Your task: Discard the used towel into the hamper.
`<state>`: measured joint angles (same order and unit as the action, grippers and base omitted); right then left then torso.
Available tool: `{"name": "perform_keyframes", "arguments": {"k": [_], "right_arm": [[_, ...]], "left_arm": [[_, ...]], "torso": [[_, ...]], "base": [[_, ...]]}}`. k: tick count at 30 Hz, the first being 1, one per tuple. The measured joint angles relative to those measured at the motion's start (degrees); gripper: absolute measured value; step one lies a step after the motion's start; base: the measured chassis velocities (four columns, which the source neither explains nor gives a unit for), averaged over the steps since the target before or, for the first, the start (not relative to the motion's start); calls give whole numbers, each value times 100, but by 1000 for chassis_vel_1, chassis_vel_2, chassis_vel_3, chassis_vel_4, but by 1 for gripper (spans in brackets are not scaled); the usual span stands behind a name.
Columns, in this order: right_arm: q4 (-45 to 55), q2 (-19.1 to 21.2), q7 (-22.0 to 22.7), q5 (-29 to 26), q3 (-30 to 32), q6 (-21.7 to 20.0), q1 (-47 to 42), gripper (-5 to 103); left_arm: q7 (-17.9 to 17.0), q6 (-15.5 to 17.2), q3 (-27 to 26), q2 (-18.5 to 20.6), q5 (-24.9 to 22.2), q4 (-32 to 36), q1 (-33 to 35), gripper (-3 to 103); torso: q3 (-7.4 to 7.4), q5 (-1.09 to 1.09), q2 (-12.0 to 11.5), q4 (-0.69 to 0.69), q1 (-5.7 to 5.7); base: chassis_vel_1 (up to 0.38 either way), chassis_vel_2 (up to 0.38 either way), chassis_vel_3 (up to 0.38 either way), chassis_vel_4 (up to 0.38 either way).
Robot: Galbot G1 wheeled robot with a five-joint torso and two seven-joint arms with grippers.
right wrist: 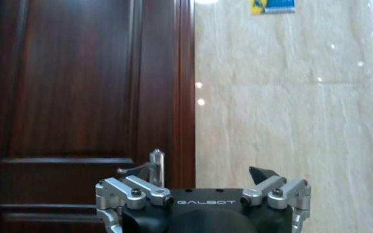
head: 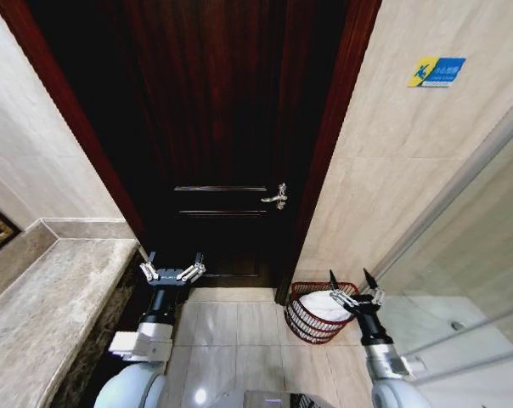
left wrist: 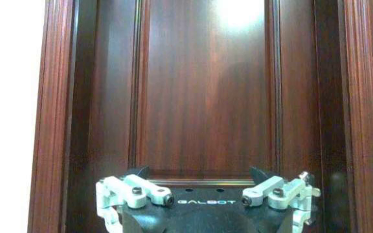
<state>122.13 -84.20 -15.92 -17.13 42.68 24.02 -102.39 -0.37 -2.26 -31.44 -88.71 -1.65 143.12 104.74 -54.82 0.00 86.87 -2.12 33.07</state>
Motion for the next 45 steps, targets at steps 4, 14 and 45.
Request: {"name": "perform_keyframes", "arguments": {"k": [4,14,45], "right_arm": [[12,10,-177,-107,76,227,-61,100],[59,-85,-667,-266,43,386,-109,100],[83,-156,-690,-384,55,572,-139,100]], "left_arm": [[0,0,0,0,0,0,0,100],[0,0,0,0,0,0,0,100],[0,0,0,0,0,0,0,100]], "torso": [[0,0,0,0,0],[0,0,0,-1,0],[0,0,0,1,0]], "base": [[0,0,0,0],[0,0,0,0],[-73,-75,-75,-70]]}}
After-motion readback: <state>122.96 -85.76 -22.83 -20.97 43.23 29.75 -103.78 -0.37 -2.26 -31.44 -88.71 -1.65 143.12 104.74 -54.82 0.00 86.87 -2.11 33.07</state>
